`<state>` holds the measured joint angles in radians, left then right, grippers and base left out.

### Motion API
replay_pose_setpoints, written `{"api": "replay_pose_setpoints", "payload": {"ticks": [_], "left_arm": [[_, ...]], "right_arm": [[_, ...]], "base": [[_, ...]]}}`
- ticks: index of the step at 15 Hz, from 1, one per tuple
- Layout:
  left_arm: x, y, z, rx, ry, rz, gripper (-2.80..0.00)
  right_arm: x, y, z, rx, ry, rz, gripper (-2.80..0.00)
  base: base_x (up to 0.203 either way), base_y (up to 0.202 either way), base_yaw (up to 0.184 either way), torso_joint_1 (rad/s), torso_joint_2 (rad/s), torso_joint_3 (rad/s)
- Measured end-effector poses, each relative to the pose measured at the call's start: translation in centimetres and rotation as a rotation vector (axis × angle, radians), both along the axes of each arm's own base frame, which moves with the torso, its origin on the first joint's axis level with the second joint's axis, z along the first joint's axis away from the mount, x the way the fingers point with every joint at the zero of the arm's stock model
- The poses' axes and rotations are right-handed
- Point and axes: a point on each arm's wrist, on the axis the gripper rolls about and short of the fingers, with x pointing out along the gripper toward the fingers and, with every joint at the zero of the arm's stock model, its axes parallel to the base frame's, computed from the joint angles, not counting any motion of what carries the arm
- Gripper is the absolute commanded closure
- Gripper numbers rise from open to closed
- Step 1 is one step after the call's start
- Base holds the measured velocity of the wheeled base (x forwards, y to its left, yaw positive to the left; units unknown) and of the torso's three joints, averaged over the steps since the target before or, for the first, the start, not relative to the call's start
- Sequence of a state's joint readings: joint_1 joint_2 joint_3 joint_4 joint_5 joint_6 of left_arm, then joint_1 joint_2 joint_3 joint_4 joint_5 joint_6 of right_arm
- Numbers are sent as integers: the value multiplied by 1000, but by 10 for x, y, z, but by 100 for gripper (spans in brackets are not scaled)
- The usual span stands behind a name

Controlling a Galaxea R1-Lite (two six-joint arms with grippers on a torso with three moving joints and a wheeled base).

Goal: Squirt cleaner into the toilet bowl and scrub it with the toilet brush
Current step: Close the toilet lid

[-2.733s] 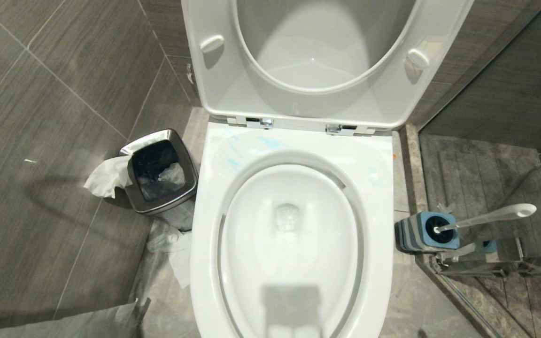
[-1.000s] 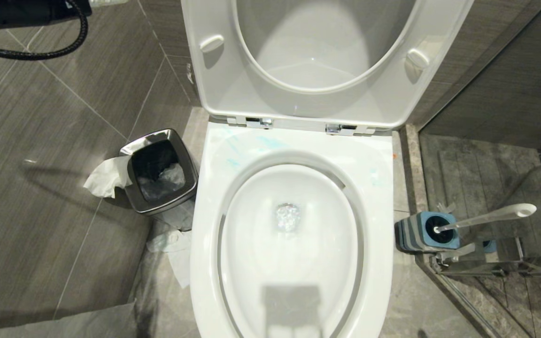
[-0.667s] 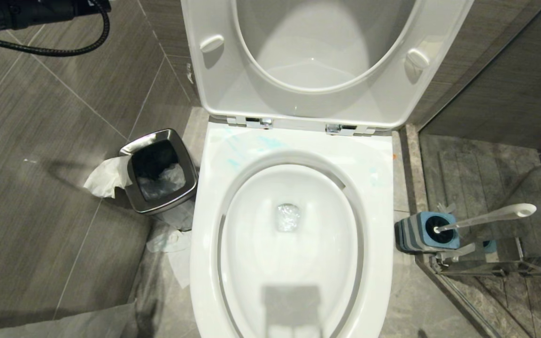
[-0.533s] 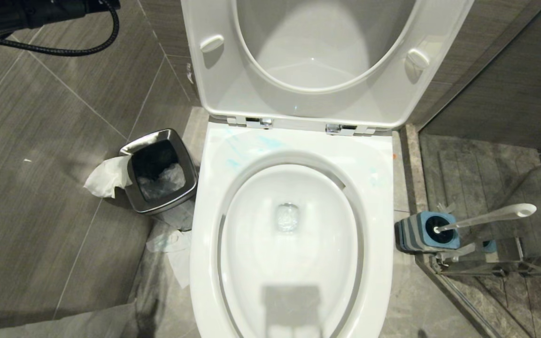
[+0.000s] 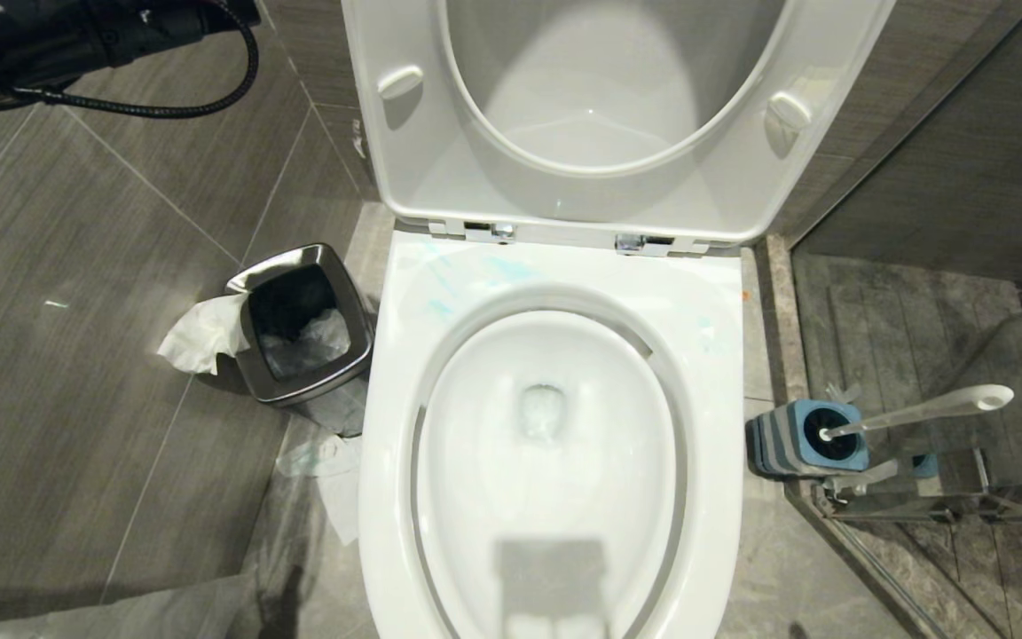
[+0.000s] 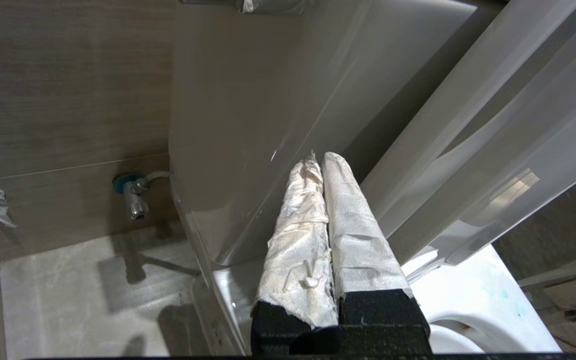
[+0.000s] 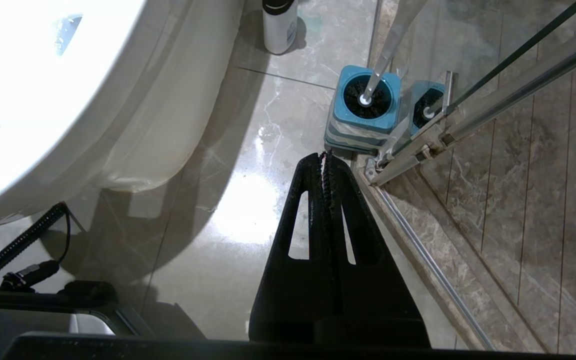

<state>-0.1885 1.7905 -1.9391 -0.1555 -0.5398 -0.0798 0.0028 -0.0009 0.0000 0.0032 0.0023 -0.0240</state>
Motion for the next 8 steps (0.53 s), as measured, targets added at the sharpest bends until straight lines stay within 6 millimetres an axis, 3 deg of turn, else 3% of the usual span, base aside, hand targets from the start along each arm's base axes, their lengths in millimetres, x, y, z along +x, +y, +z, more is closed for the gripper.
{"api": "replay_pose_setpoints", "payload": {"ticks": [8], "left_arm": [[8, -13, 1, -48, -68, -46, 0]], "right_arm": [[0, 0, 0, 0, 0, 0, 0]], "base": [[0, 0, 0, 0, 0, 0]]}}
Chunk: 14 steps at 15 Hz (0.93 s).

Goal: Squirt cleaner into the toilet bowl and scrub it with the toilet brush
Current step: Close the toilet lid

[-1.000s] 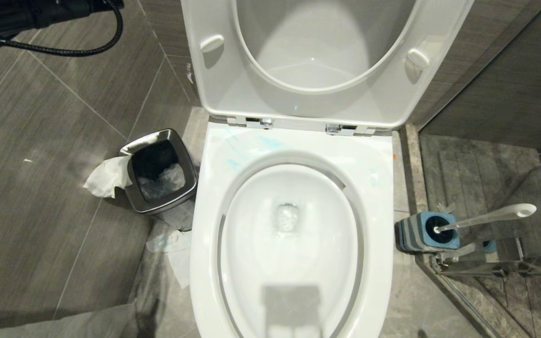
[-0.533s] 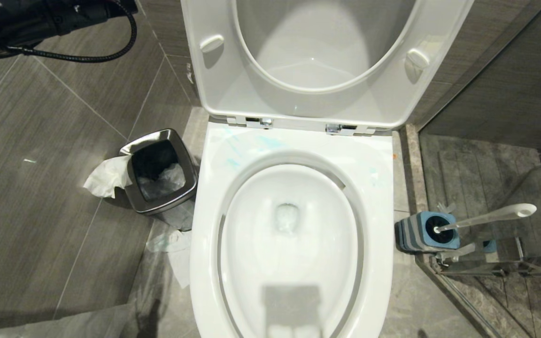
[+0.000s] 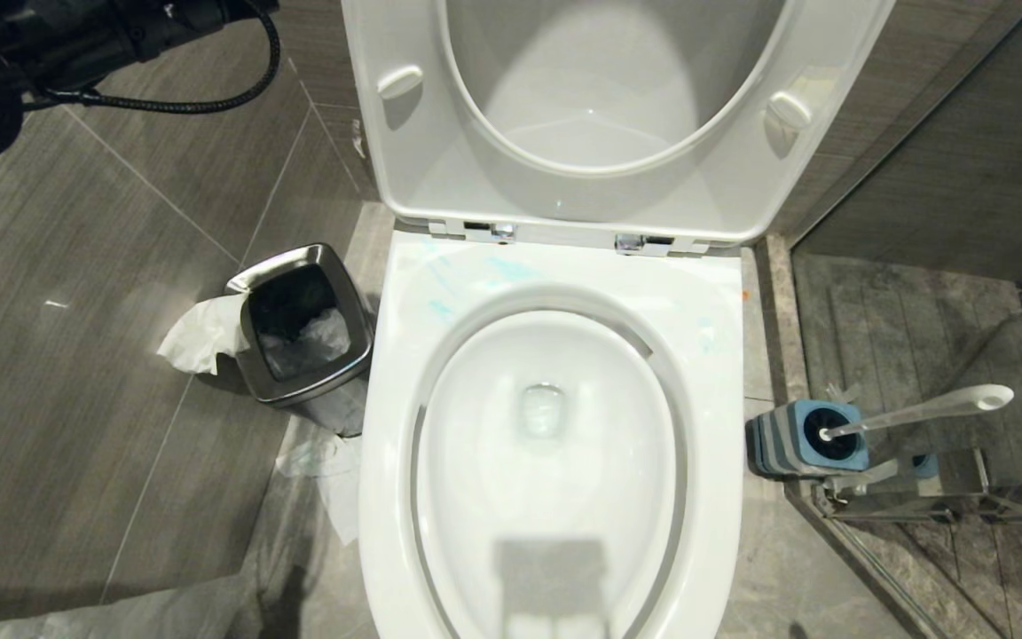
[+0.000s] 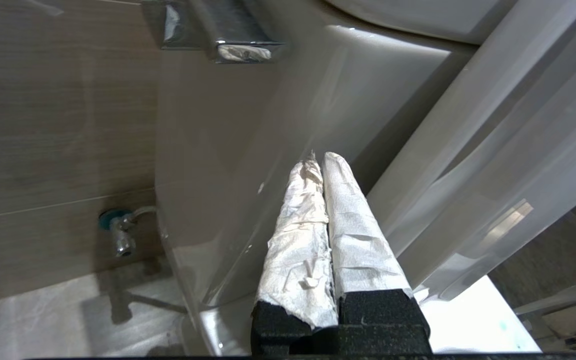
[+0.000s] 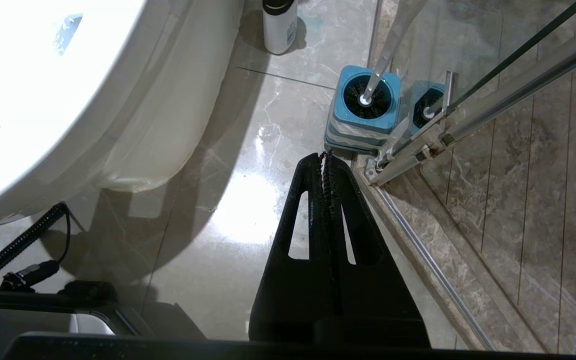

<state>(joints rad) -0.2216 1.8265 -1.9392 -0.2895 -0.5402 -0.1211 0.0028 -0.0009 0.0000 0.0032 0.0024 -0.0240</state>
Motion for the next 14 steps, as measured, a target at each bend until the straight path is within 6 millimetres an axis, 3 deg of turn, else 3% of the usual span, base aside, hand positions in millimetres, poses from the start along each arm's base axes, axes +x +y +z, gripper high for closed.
{"api": "replay_pose_setpoints", "payload": {"ticks": [14], "left_arm": [[7, -22, -8, 2, 6, -59, 0]], "right_arm": [[0, 0, 0, 0, 0, 0, 0]], "base": [[0, 0, 0, 0, 0, 0]]}}
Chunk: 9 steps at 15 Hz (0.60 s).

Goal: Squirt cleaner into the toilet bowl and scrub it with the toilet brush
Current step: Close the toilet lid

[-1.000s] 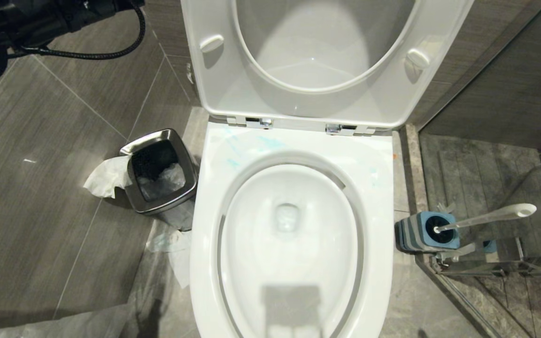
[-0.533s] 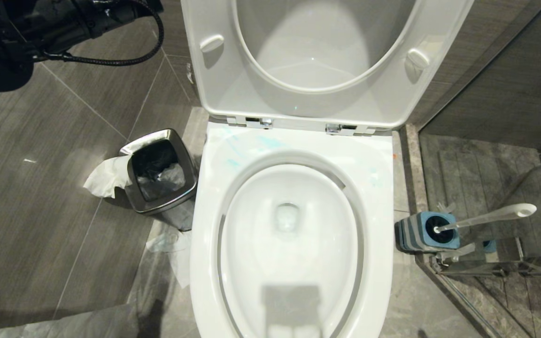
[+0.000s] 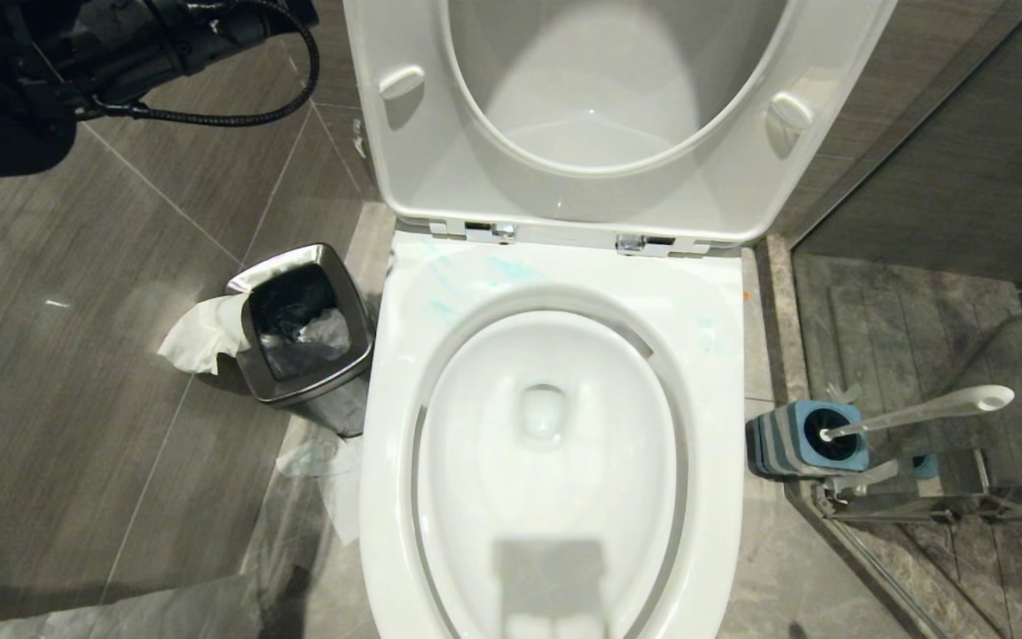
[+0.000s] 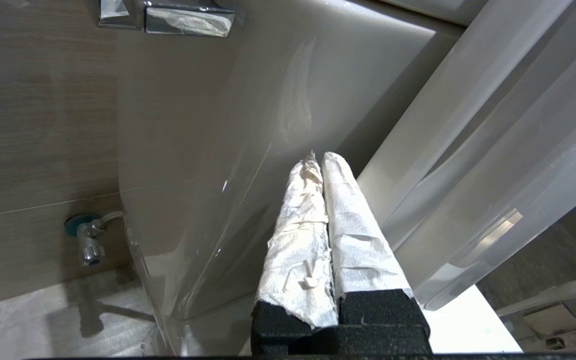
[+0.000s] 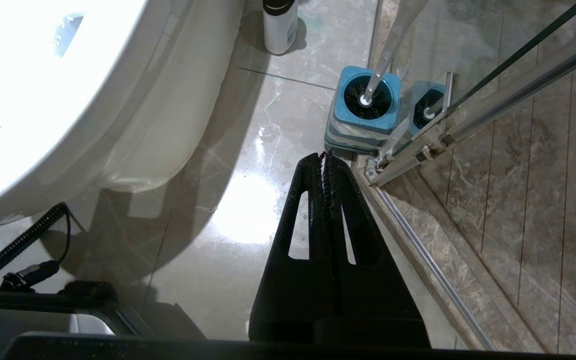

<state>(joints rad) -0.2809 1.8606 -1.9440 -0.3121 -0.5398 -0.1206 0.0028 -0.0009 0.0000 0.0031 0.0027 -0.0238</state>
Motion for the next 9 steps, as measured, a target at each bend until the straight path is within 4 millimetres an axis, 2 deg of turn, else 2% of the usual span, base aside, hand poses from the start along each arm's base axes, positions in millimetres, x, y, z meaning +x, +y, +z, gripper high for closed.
{"api": "replay_pose_setpoints", "payload": {"ticks": [9], "left_arm": [[-2, -4, -2, 19, 25, -96, 0]], "right_arm": [[0, 0, 0, 0, 0, 0, 0]], "base": [[0, 0, 0, 0, 0, 0]]}}
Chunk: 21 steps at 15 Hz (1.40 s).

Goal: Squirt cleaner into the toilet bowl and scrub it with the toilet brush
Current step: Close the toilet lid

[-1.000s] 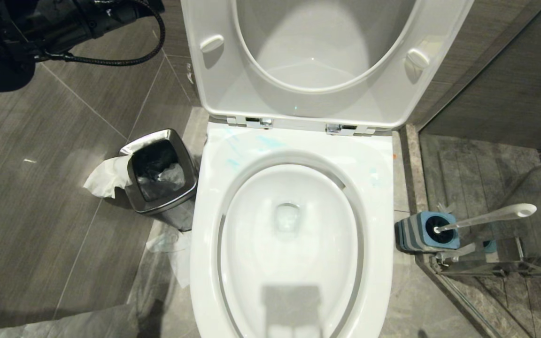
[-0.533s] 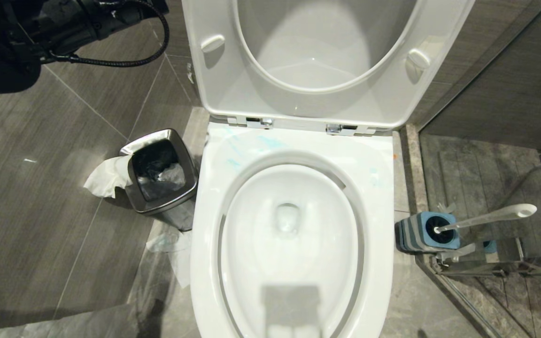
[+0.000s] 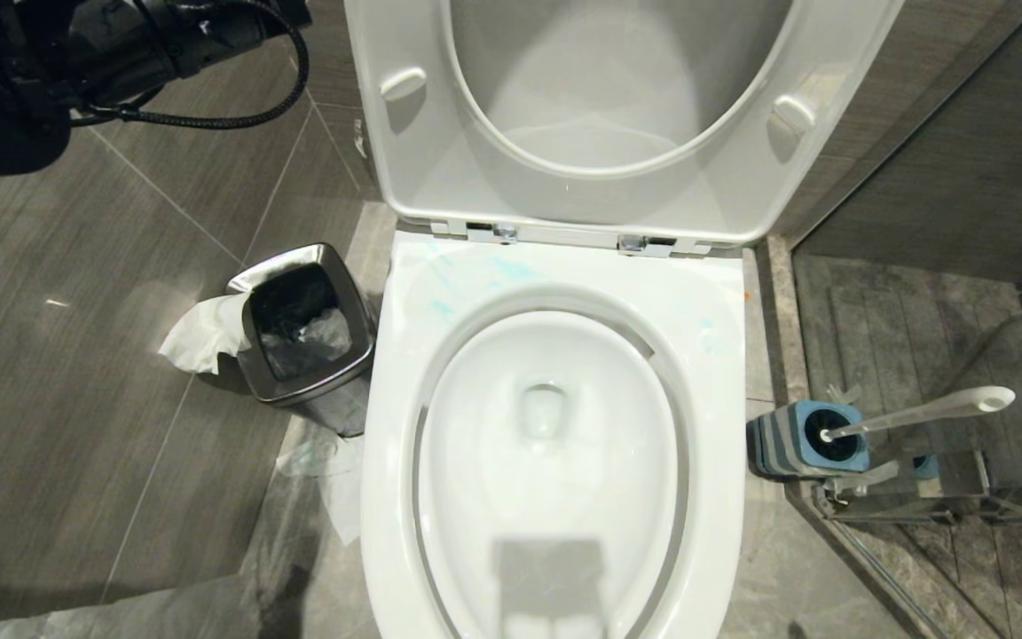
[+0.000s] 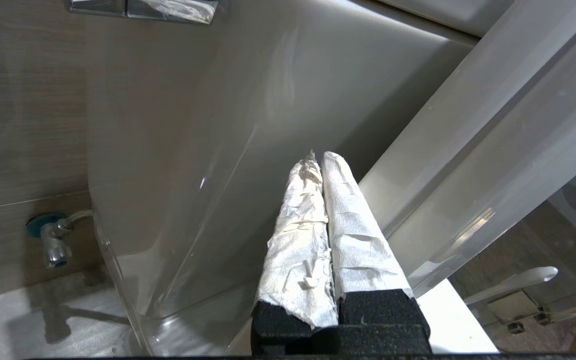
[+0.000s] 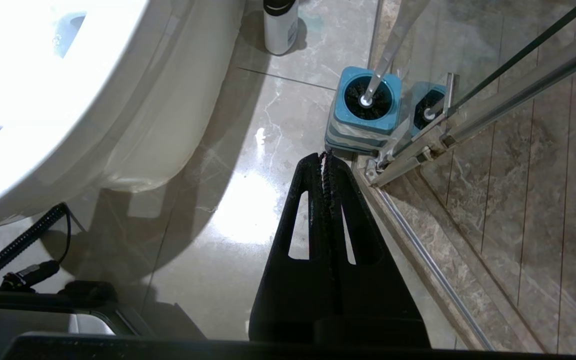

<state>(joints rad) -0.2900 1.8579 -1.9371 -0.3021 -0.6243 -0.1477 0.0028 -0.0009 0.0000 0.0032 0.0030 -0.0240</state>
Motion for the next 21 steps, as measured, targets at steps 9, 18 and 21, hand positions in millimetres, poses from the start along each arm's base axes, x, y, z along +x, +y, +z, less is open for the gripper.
{"api": "replay_pose_setpoints", "payload": {"ticks": [9, 18, 21], "left_arm": [[-13, 4, -8, 67, 77, -116, 0], [-37, 17, -4, 79, 114, -112, 0], [-45, 19, -3, 91, 120, -142, 0]], "right_arm": [[0, 0, 0, 0, 0, -1, 0], [0, 0, 0, 0, 0, 0, 0], [0, 0, 0, 0, 0, 0, 0]], "base": [[0, 0, 0, 0, 0, 0], [0, 0, 0, 0, 0, 0], [0, 0, 0, 2, 7, 137]]}}
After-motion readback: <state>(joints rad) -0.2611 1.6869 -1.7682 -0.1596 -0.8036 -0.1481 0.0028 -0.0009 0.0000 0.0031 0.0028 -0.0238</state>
